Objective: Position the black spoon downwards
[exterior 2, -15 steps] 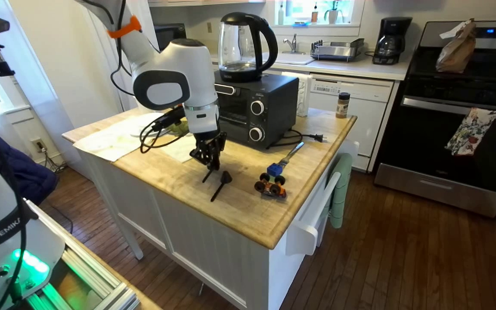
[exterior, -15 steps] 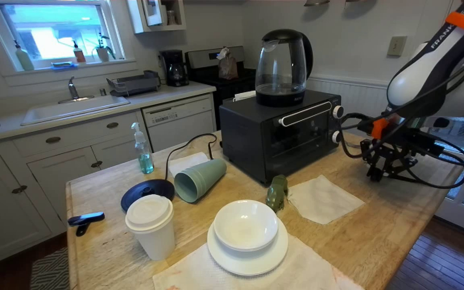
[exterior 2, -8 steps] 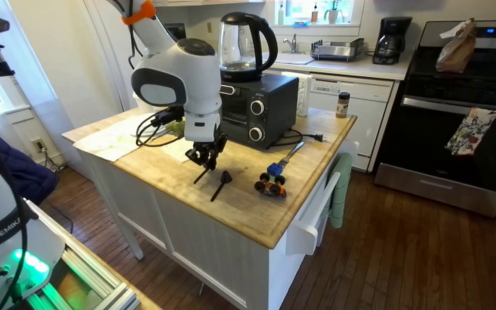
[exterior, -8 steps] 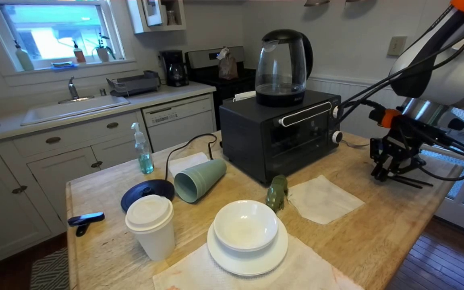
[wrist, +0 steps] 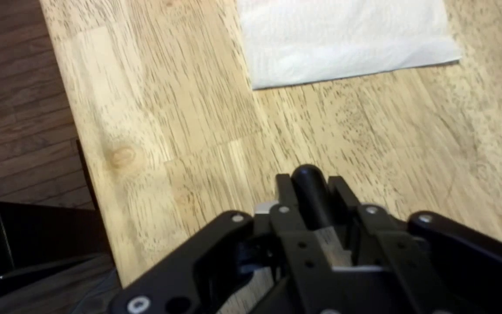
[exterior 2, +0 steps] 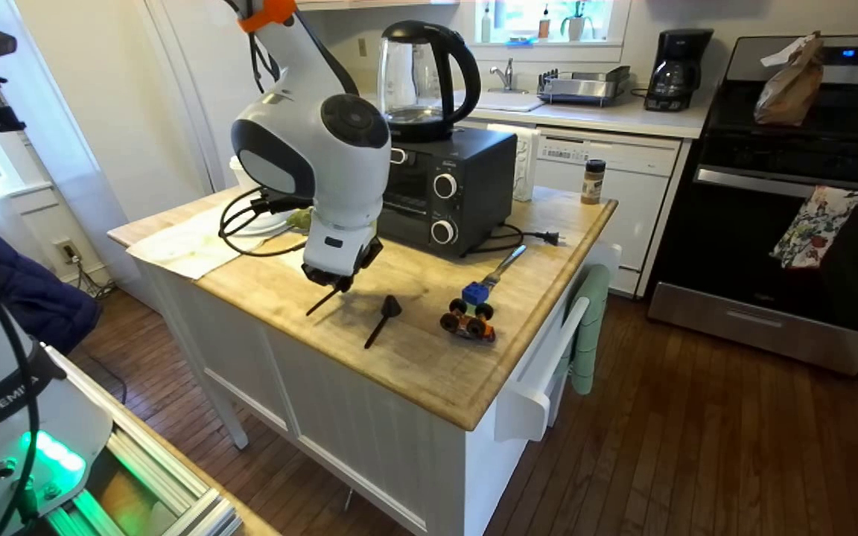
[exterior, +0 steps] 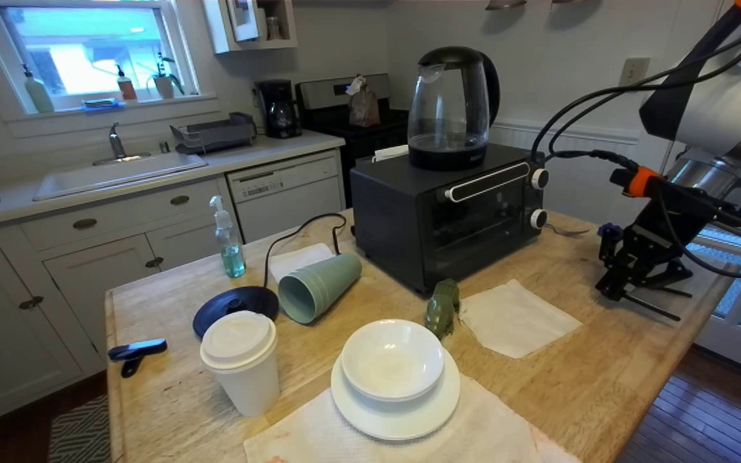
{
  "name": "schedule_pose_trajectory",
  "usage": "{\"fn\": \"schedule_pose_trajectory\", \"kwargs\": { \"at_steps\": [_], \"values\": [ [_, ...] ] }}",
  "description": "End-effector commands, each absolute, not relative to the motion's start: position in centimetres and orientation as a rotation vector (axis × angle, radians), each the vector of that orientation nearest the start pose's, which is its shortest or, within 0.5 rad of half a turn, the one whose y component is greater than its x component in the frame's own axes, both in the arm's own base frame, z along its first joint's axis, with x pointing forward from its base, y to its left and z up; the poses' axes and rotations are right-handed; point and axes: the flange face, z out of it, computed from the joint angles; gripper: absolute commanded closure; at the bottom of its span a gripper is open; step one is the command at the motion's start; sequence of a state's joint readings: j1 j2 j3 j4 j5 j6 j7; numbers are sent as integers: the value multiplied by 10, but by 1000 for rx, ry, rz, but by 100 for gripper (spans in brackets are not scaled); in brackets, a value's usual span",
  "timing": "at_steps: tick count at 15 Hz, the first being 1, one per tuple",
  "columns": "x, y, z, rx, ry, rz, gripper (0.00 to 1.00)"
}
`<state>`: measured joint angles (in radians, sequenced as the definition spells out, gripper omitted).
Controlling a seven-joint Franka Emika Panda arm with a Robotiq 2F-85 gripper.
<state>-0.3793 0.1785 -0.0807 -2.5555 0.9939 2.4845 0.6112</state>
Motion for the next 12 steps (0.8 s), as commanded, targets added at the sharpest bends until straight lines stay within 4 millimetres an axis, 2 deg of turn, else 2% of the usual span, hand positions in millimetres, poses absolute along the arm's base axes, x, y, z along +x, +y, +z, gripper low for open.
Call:
{"fn": "schedule_pose_trajectory", "kwargs": {
  "at_steps": [1, 2, 4, 12],
  "values": [
    [369, -192, 181, -1375, 2177, 416, 85],
    [368, -192, 178, -1353, 2175, 438, 88],
    [365, -189, 174, -1316, 2171, 476, 85],
    [365, -171, 151, -1236, 2151, 610, 88]
  ]
}}
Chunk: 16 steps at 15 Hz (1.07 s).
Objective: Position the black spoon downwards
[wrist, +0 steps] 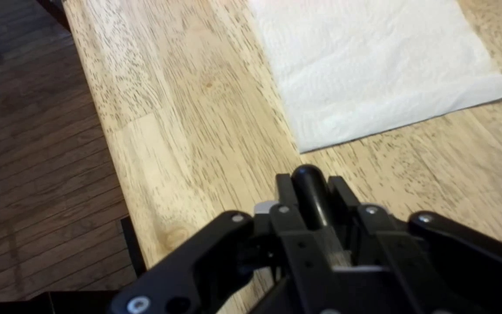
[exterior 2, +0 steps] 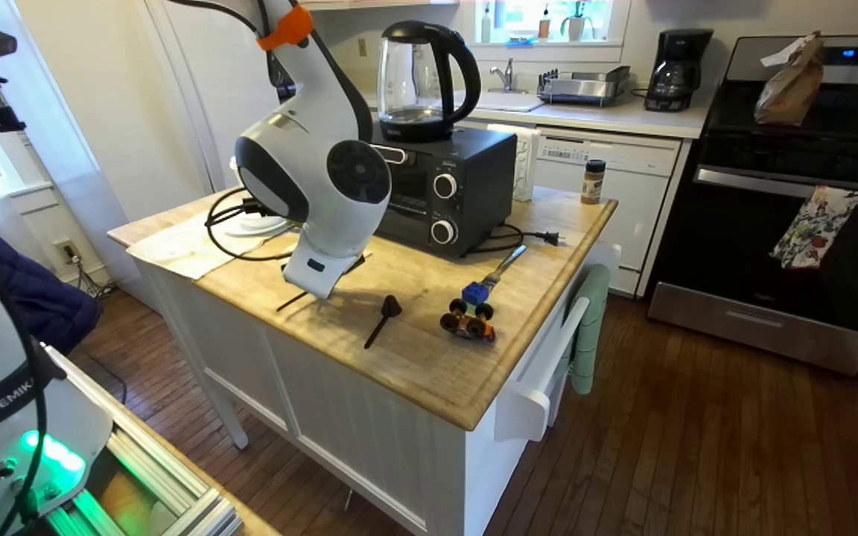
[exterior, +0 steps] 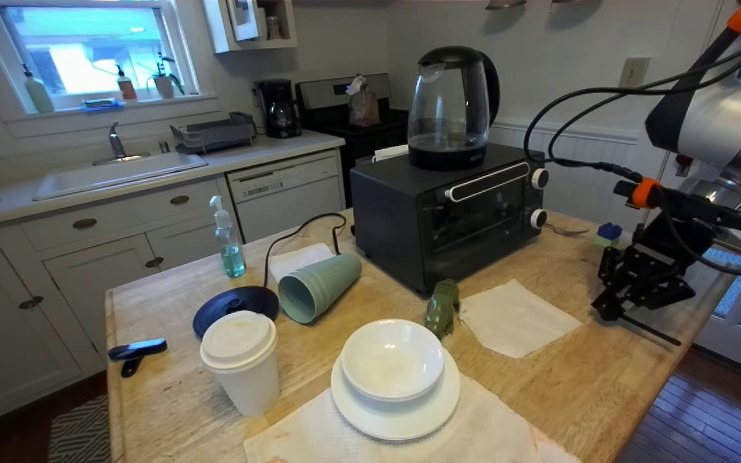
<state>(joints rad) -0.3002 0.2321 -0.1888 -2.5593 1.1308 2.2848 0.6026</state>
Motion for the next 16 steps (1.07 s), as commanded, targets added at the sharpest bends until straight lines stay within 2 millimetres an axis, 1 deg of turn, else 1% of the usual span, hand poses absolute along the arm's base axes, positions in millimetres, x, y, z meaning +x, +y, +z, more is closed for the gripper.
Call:
{"fn": "schedule_pose_trajectory", "kwargs": {
  "at_steps": [1, 3, 5, 16],
  "values": [
    [365, -169, 149, -1226, 2144, 619, 88],
    [365, -166, 147, -1196, 2133, 626, 88],
    [365, -162, 145, -1173, 2112, 625, 94],
    [360, -150, 124, -975, 2033, 700, 94]
  ]
}}
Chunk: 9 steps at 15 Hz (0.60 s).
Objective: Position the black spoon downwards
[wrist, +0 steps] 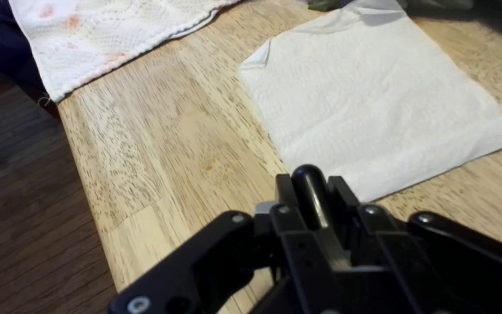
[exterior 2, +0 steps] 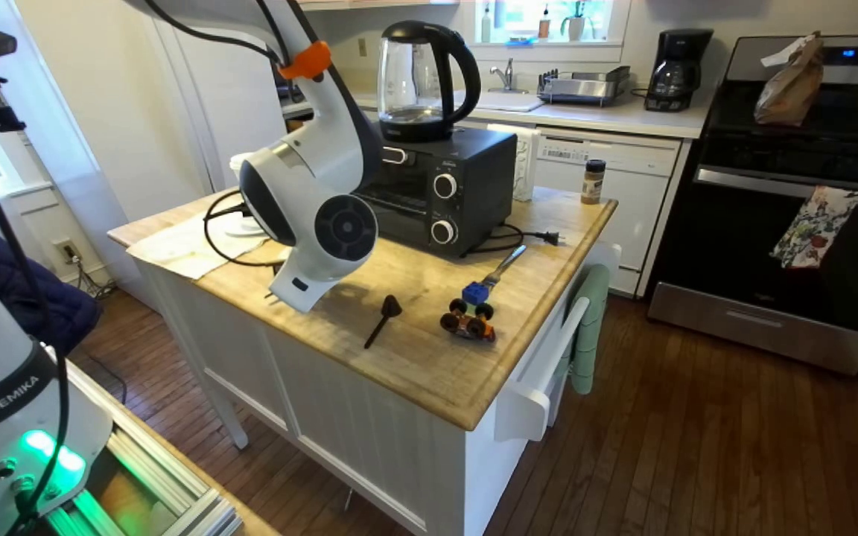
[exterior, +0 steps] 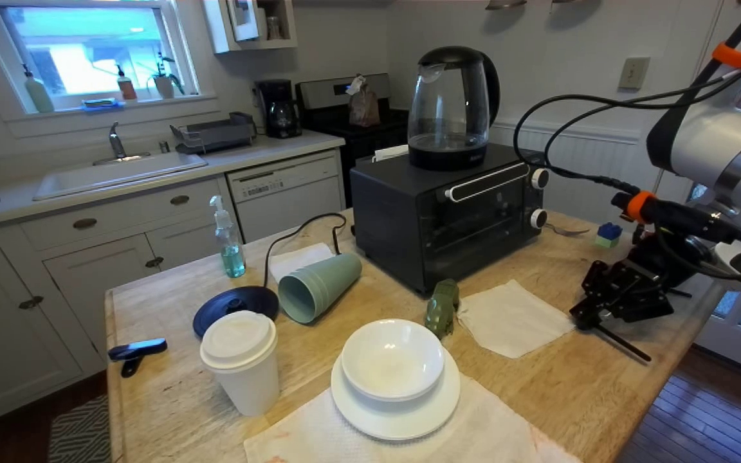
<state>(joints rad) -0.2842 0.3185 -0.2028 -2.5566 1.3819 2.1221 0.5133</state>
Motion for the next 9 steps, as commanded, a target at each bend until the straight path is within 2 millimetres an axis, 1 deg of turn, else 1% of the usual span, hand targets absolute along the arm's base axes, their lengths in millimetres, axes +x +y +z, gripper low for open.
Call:
{"fn": "schedule_pose_trajectory", "kwargs": {
  "at_steps": [1, 4, 5, 6, 8, 9],
  "values": [
    [360, -149, 123, -954, 2021, 713, 94],
    [358, -146, 118, -928, 2010, 734, 90],
    [358, -146, 118, -928, 2011, 738, 77],
    [357, -146, 117, -930, 2013, 741, 72],
    [357, -147, 116, -933, 2018, 746, 69],
    [357, -147, 116, -935, 2020, 746, 69]
  ]
}}
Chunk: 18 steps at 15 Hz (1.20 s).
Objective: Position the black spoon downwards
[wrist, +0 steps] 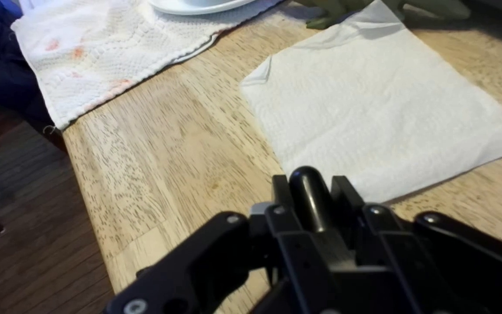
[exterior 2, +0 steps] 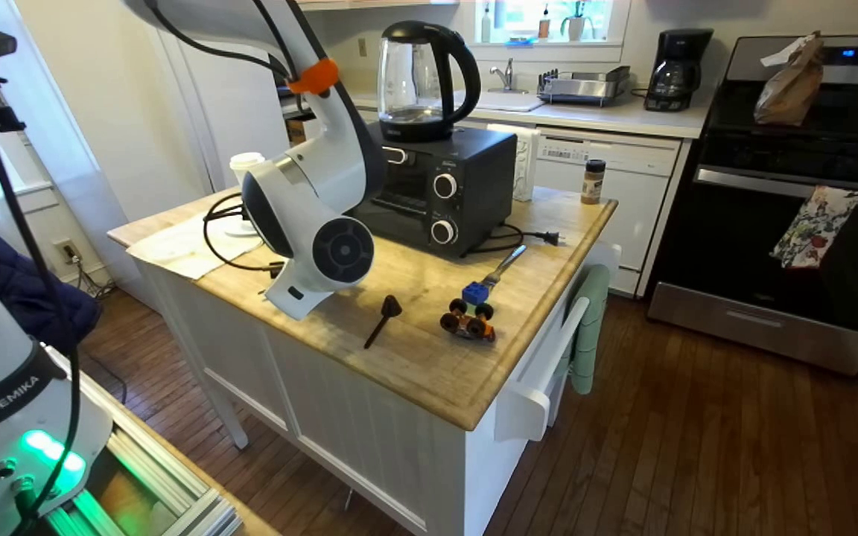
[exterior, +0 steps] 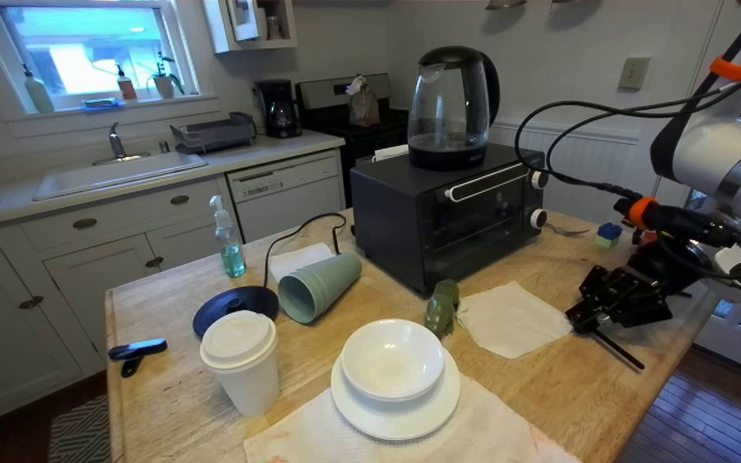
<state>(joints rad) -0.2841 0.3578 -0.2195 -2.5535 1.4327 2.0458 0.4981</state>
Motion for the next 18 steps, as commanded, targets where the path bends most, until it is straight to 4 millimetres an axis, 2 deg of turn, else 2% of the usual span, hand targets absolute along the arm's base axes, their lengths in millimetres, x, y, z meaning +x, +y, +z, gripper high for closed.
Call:
{"fn": "schedule_pose_trajectory", "kwargs": {
  "at_steps": [1, 5, 7, 11, 13, 18],
  "values": [
    [357, -148, 117, -936, 2021, 747, 65],
    [358, -150, 118, -948, 2029, 748, 63],
    [358, -151, 118, -953, 2038, 748, 66],
    [360, -152, 120, -963, 2041, 740, 88],
    [361, -152, 120, -959, 2021, 743, 92],
    [360, -146, 112, -901, 1947, 809, 89]
  ]
}}
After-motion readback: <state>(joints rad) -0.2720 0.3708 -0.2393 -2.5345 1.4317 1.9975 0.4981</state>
